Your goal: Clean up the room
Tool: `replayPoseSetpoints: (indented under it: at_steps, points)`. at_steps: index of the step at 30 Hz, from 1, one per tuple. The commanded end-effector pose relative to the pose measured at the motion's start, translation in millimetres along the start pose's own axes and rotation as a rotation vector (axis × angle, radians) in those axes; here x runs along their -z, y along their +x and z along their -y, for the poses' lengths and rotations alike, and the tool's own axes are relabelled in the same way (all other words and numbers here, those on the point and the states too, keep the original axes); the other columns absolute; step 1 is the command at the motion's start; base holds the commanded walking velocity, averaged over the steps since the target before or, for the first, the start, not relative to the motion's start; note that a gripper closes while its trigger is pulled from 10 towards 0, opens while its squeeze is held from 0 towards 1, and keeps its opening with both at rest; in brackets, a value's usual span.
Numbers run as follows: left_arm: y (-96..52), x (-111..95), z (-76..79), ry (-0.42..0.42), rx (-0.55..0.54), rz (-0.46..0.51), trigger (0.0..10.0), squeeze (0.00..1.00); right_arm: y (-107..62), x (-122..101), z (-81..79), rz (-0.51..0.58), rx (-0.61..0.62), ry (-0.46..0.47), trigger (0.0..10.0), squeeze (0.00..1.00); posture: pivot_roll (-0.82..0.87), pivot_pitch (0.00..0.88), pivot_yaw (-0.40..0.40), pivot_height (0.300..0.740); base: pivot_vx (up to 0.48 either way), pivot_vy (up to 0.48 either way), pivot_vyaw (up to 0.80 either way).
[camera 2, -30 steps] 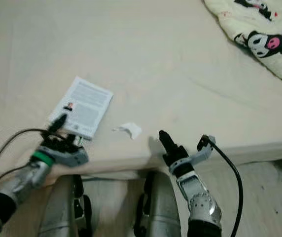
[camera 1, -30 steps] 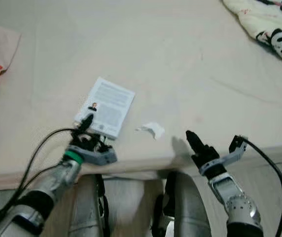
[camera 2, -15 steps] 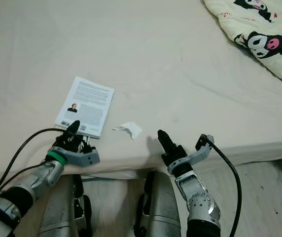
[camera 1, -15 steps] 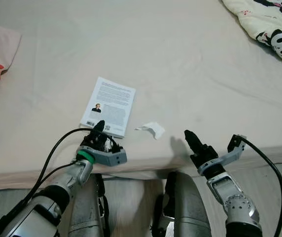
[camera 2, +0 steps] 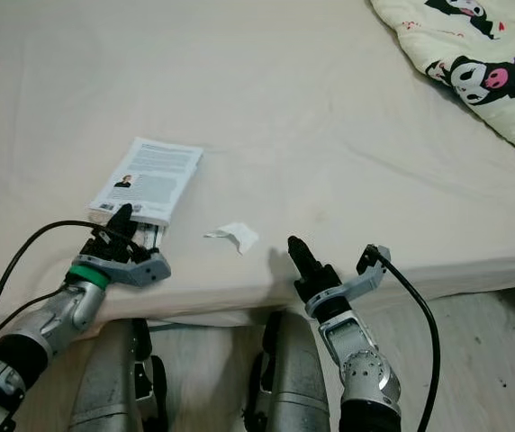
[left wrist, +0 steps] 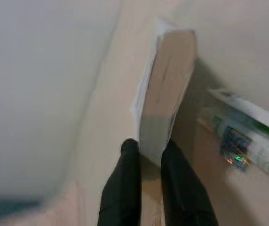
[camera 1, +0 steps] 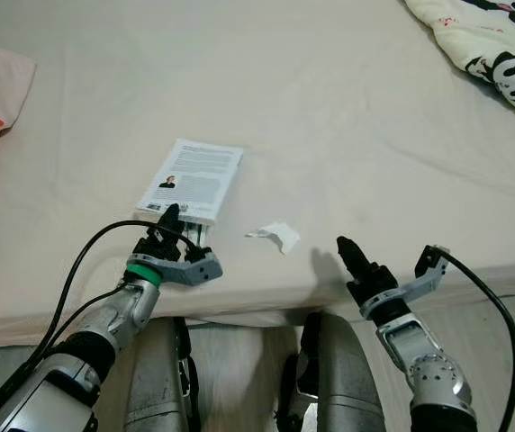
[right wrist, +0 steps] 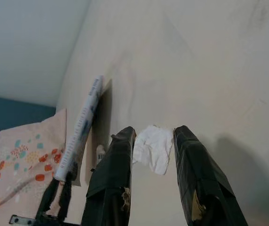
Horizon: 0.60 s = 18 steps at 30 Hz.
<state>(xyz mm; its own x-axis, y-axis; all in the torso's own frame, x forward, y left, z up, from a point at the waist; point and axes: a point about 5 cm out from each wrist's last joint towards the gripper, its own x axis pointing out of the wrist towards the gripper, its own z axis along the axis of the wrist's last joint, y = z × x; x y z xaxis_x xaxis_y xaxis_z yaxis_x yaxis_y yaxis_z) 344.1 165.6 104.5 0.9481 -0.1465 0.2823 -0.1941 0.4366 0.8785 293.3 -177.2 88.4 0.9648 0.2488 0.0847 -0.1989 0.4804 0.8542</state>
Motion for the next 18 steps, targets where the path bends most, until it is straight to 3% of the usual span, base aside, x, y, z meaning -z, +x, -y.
replayPoseSetpoints:
  at_steps: [1, 3, 7, 10, 11, 17, 18]
  points:
    - [-2.6, 1.0, -0.3, -0.155, -0.003, -0.064, 9.9, 0.00, -4.6, 3.6, 7.0, -0.002, 0.029, 0.016, 10.0, 0.00, 0.05, 0.261, 0.020, 0.596, 0.000, 0.000, 0.00]
    - [-0.7, -1.0, -2.3, -0.297, -0.013, -0.122, 10.0, 0.00, -3.8, 3.4, 6.8, -0.003, 0.028, 0.015, 10.0, 0.00, 0.05, 0.259, 0.018, 0.596, 0.000, 0.000, 0.00]
    - [-0.1, -1.0, -2.7, -0.393, -0.013, -0.166, 10.0, 0.00, -3.3, 3.2, 7.0, -0.004, 0.027, 0.013, 10.0, 0.00, 0.05, 0.257, 0.018, 0.596, 0.000, 0.000, 0.00]
    - [6.3, 19.6, -23.7, -0.678, -0.173, -0.390, 10.0, 0.00, -2.4, 2.5, 6.3, -0.004, 0.024, 0.011, 10.0, 0.00, 0.05, 0.253, 0.019, 0.596, 0.000, 0.000, 0.00]
    - [7.0, 26.1, -29.9, -0.737, -0.219, -0.439, 10.0, 0.00, -2.2, 2.4, 6.2, -0.004, 0.023, 0.010, 10.0, 0.00, 0.05, 0.253, 0.019, 0.596, 0.000, 0.000, 0.00]
    - [-0.8, 67.9, -63.9, -0.872, -0.467, -0.664, 10.0, 0.00, -2.7, 2.6, 6.8, -0.005, 0.023, 0.009, 10.0, 0.00, 0.05, 0.252, 0.023, 0.596, 0.000, 0.000, 0.00]
    - [-4.8, 75.7, -73.6, -0.855, -0.528, -0.692, 10.0, 0.00, -2.9, 2.7, 6.9, -0.005, 0.023, 0.010, 10.0, 0.00, 0.06, 0.254, 0.025, 0.596, 0.000, 0.000, 0.00]
